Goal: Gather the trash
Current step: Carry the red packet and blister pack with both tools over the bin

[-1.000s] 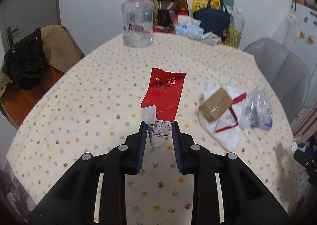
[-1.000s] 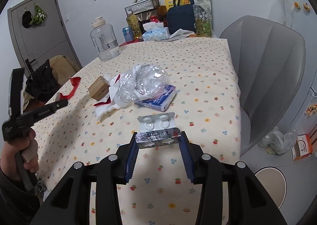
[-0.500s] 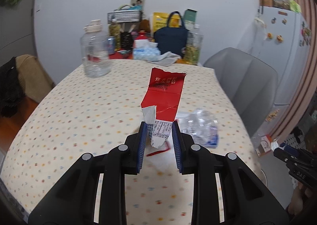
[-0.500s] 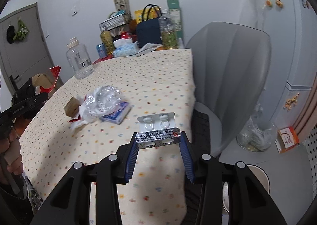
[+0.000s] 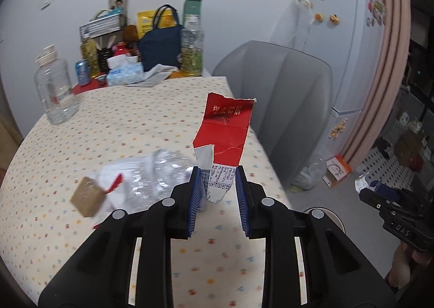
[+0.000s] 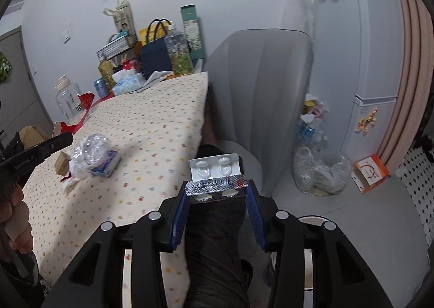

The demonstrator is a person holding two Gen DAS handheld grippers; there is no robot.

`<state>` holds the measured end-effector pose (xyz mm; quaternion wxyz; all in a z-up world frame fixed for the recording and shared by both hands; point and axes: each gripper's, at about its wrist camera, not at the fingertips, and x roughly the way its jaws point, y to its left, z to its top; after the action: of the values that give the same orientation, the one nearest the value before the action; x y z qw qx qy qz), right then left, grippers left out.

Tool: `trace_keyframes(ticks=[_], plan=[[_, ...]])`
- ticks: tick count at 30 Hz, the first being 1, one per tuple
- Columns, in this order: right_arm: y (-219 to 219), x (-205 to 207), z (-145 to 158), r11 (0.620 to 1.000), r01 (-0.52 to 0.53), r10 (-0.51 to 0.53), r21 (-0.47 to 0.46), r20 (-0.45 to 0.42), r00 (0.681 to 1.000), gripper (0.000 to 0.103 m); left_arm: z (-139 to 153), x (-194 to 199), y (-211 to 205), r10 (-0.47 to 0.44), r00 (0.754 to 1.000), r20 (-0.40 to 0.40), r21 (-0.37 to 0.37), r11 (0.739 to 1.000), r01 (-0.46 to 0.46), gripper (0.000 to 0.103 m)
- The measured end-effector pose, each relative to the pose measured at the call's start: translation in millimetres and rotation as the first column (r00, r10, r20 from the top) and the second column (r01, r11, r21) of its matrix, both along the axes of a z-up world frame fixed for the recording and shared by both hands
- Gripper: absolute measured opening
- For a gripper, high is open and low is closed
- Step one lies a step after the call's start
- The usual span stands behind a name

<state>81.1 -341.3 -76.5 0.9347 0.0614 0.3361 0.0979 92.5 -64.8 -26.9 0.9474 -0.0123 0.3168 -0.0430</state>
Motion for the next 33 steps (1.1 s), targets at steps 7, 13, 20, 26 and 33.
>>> trace_keyframes(ticks=[7,13,20,26,33], plan=[[-40.7,3.6,-17.6,0.997,0.076,-0.075,0.017,-0.029,0.997,0.041,-7.7,17.4,-47.1,-0.070,0.997,-0.016,0.023,0.997,0.071,0.026],[-69.1,8.1,-38.0,0.991,0.123,-0.120,0.050,-0.060,0.991,0.041,-22.4,30.5,-85.8,-0.128,0.990,-0.056,0.054,0.990,0.131,0.026],[-98.3,16.0,-69.9,0.981,0.179,-0.170,0.076,-0.110,0.979,0.041,-39.6,42.2,-125.5,-0.178,0.979,-0.102,0.089,0.978,0.187,0.026],[-121.5,23.2,-96.0,0.971,0.216,-0.201,0.097,-0.148,0.968,0.041,-55.4,48.9,-154.4,-0.208,0.967,-0.145,0.115,0.968,0.225,0.026],[-144.7,29.5,-122.6,0.960,0.256,-0.233,0.118,-0.177,0.956,0.041,-72.0,54.1,-177.3,-0.228,0.955,-0.190,0.136,0.957,0.256,0.026]])
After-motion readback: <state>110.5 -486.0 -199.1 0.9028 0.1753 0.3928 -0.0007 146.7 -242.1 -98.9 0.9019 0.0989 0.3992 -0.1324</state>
